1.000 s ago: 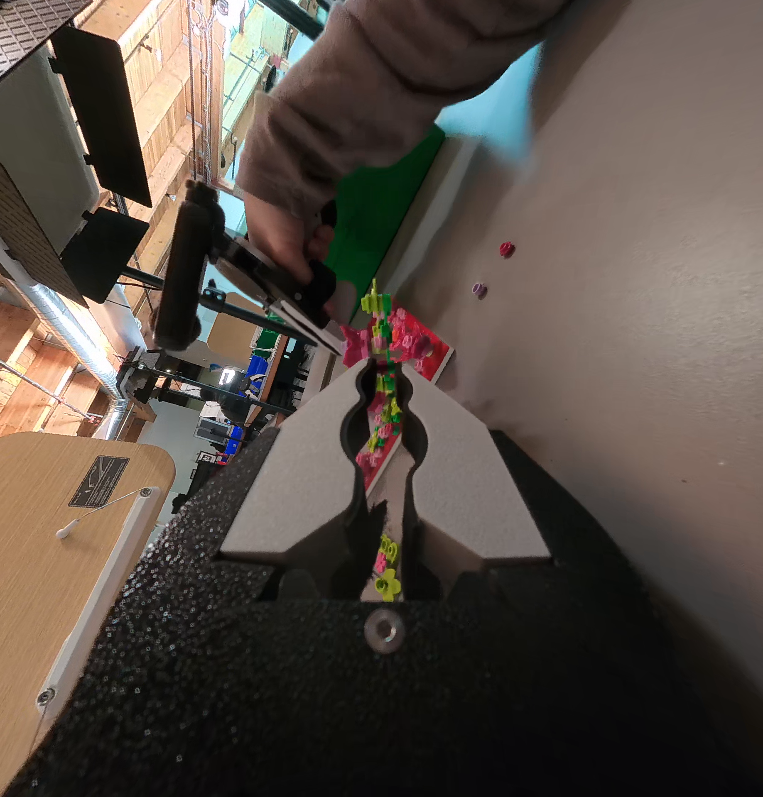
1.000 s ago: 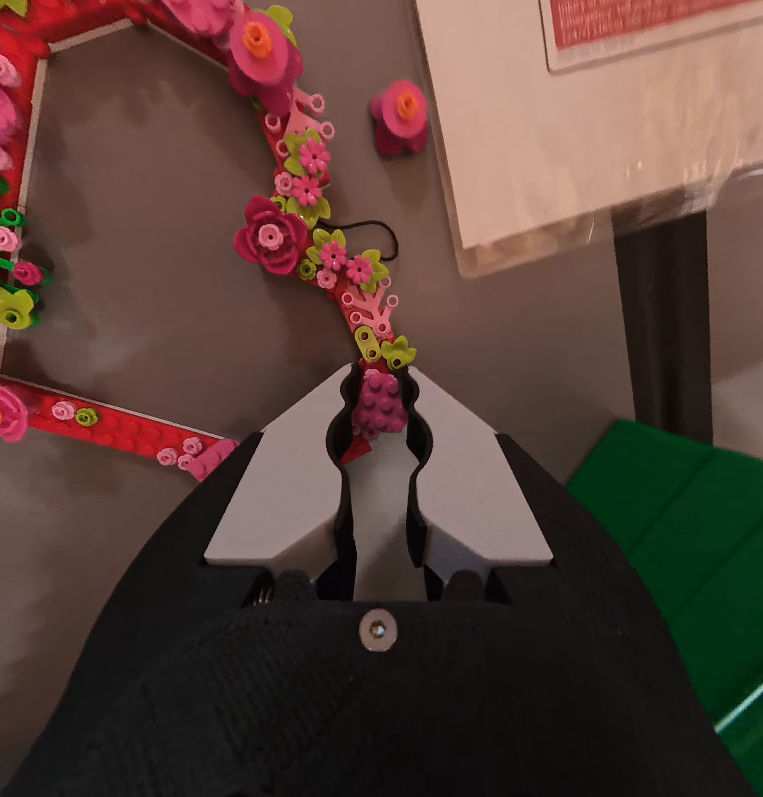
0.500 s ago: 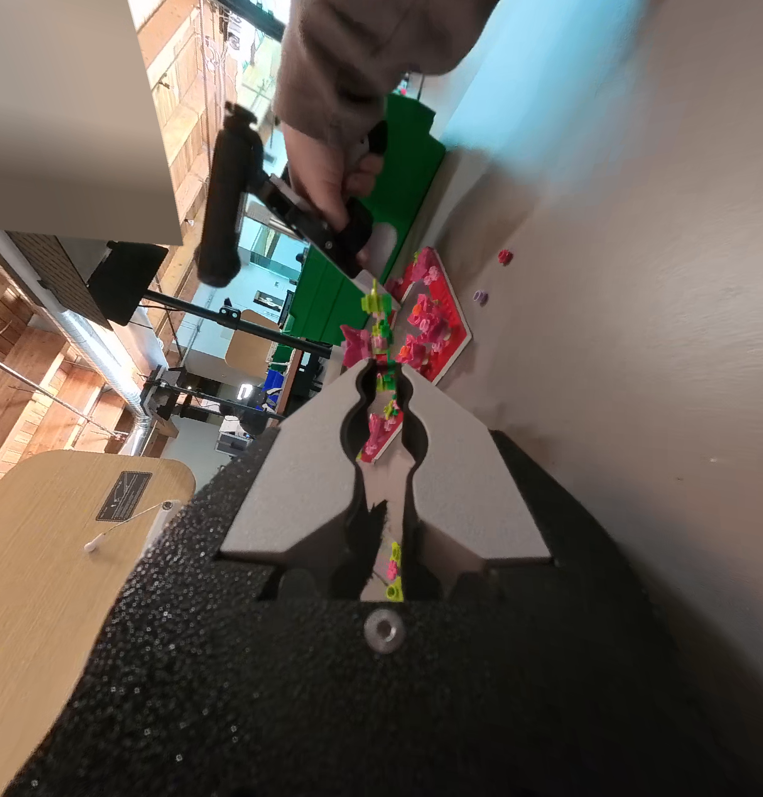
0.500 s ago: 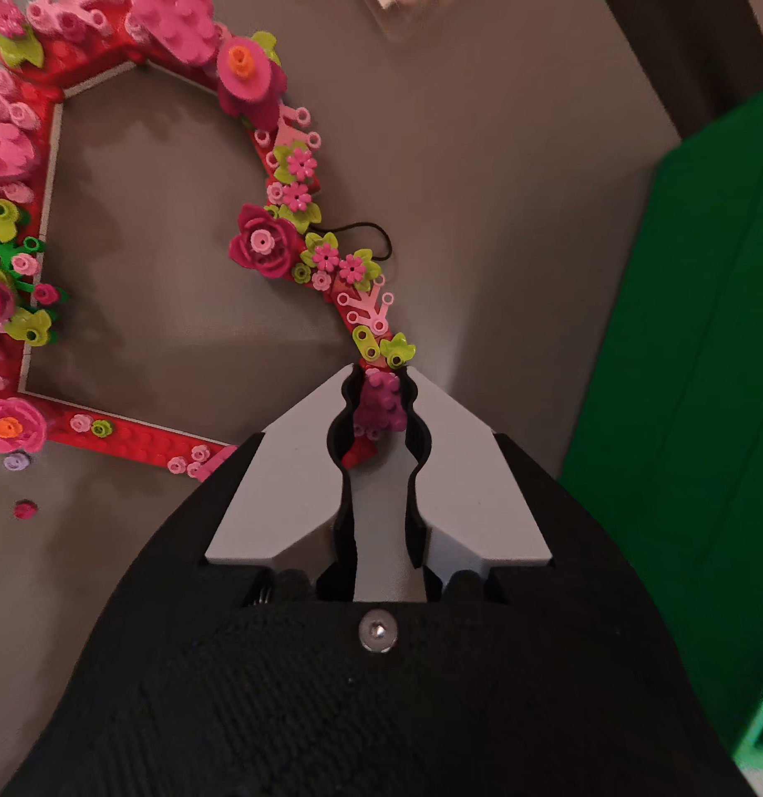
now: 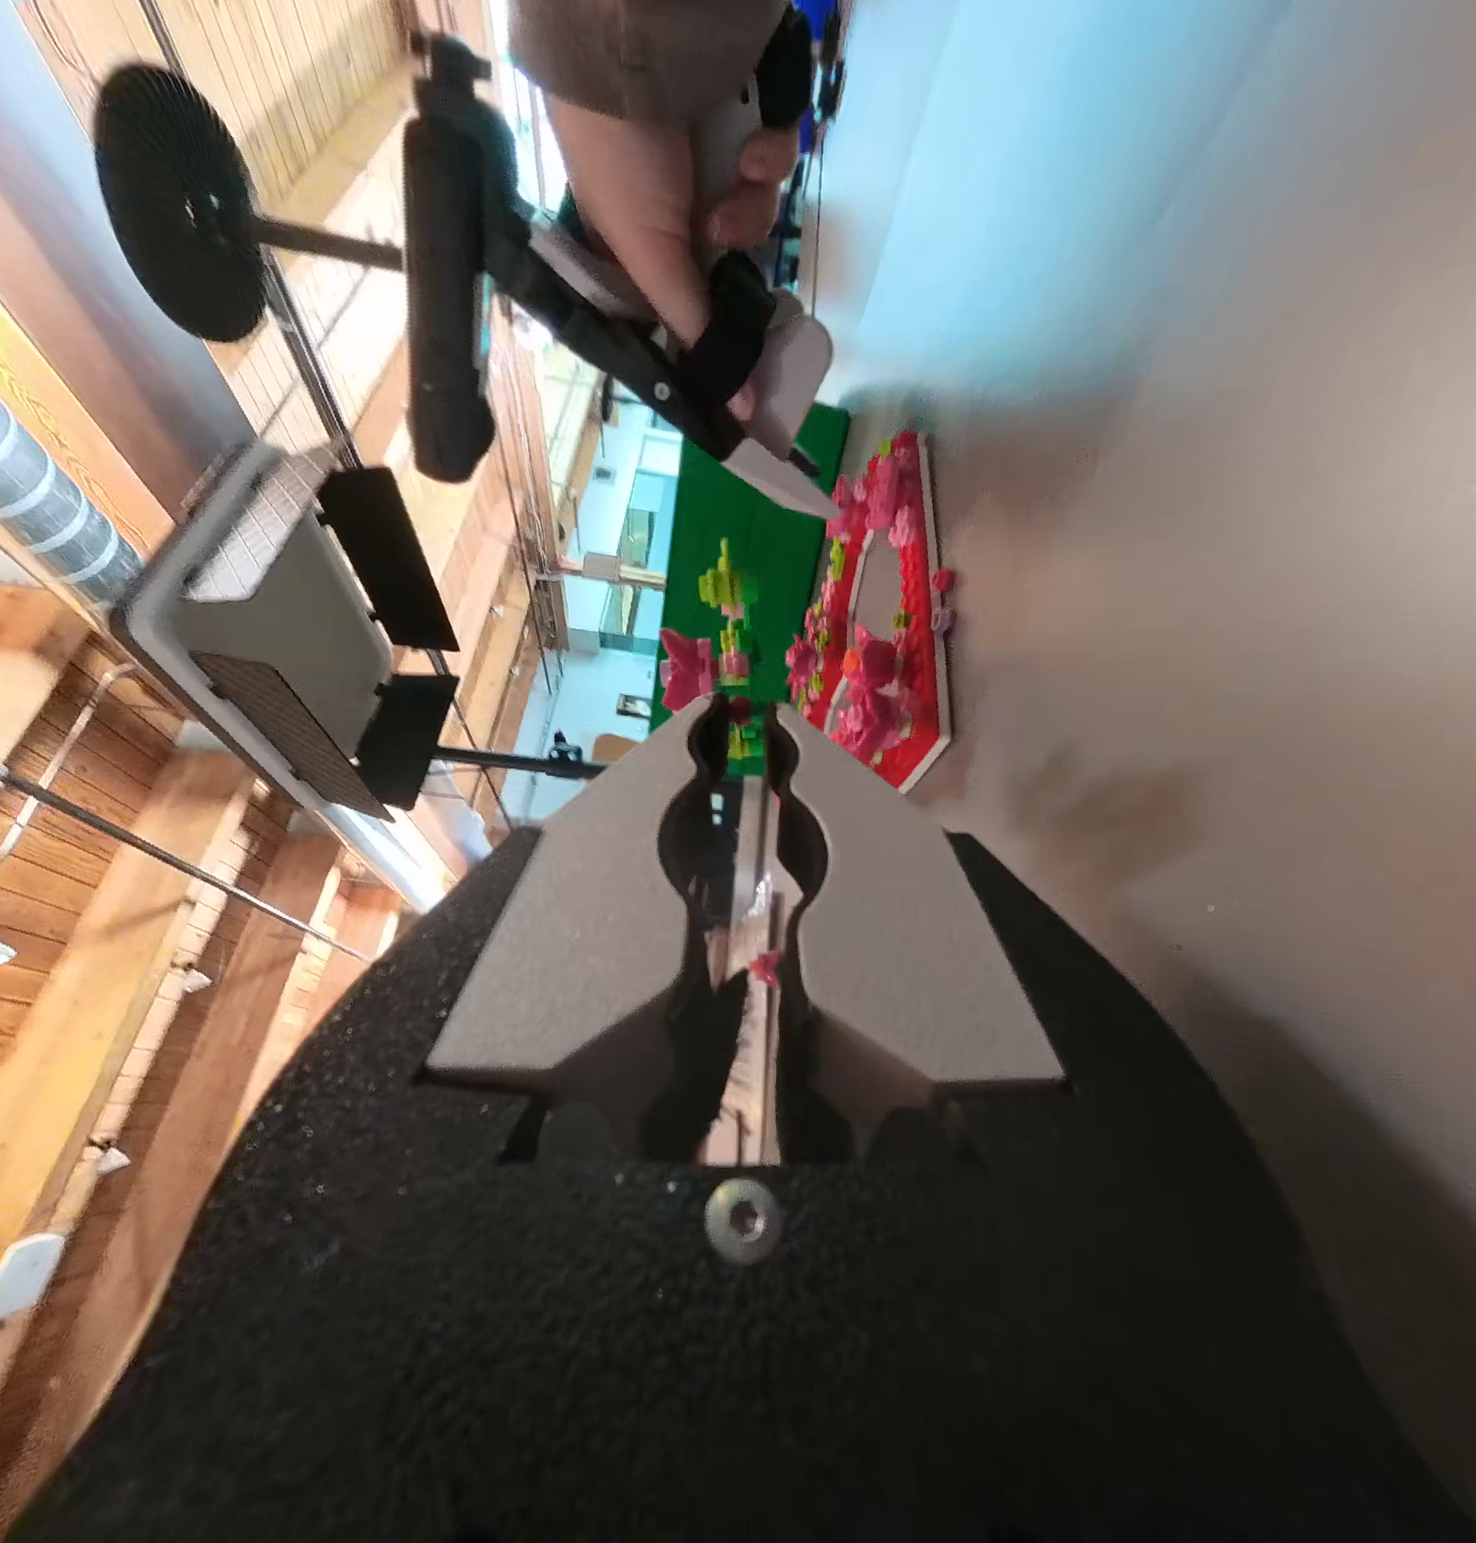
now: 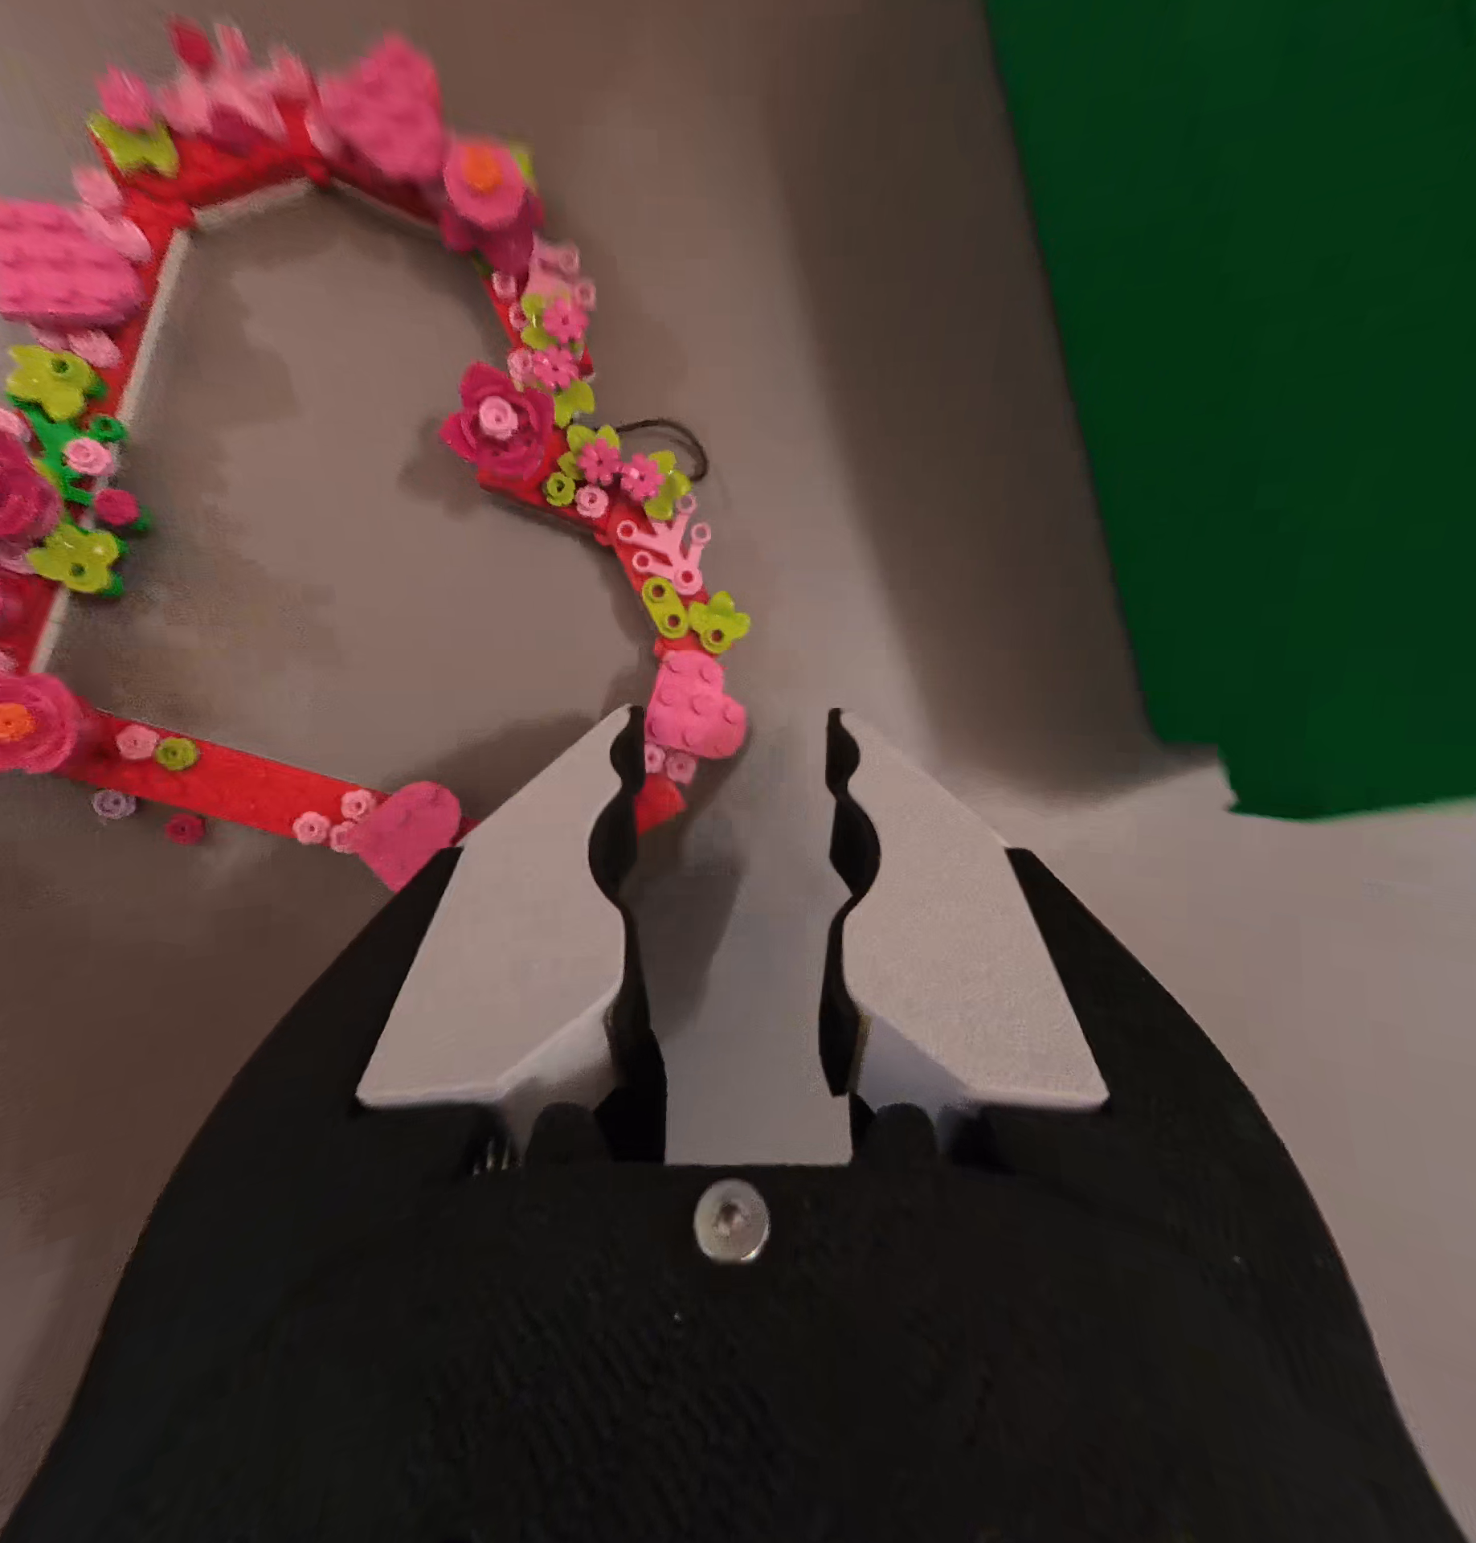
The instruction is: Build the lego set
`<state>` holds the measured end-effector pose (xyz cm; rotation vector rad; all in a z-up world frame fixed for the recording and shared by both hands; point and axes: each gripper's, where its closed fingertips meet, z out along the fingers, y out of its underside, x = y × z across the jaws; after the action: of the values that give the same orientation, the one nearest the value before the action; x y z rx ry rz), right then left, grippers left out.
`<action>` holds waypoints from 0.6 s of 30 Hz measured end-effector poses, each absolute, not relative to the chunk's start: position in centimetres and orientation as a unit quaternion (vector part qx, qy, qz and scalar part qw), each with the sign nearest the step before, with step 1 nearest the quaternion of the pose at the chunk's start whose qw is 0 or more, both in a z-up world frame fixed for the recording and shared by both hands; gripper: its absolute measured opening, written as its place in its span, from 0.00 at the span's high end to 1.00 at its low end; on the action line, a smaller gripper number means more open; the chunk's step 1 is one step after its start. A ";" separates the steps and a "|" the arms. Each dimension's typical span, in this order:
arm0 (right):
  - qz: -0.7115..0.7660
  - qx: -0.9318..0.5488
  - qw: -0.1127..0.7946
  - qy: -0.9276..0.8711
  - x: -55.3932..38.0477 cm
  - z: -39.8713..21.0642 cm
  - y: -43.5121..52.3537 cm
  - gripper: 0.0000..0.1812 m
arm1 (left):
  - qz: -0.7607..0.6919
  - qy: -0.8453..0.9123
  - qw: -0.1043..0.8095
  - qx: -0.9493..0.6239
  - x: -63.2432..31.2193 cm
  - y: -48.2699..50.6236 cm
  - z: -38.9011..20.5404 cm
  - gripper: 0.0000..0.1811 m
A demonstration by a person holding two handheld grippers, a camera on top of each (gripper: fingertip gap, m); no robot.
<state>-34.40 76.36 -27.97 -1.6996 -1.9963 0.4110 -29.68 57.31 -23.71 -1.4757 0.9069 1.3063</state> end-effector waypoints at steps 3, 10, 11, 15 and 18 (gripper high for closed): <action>0.225 -0.594 0.389 -0.667 -33.6 -24.0 76.9 0.76 | 0.528 0.412 0.481 -0.565 -26.3 57.5 -23.4 0.97; 0.370 -0.450 0.681 -0.443 -28.2 -17.8 76.7 0.87 | 0.495 0.486 0.489 -0.530 -22.2 57.9 -24.7 0.97; 0.366 -0.422 0.699 -0.448 -27.8 -17.4 76.0 0.89 | 0.495 0.482 0.490 -0.531 -22.4 57.9 -24.6 0.97; 0.316 -0.369 0.721 -0.494 -29.0 -17.9 74.6 0.89 | 0.492 0.468 0.498 -0.539 -22.9 57.9 -24.3 0.97; 0.300 -0.361 0.720 -0.512 -30.0 -18.3 74.3 0.90 | 0.496 0.455 0.500 -0.544 -23.6 57.8 -24.1 0.97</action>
<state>-29.96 74.33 -18.32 -0.7989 -1.1312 0.6629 -23.57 57.85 -24.10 -1.3164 1.1006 1.1992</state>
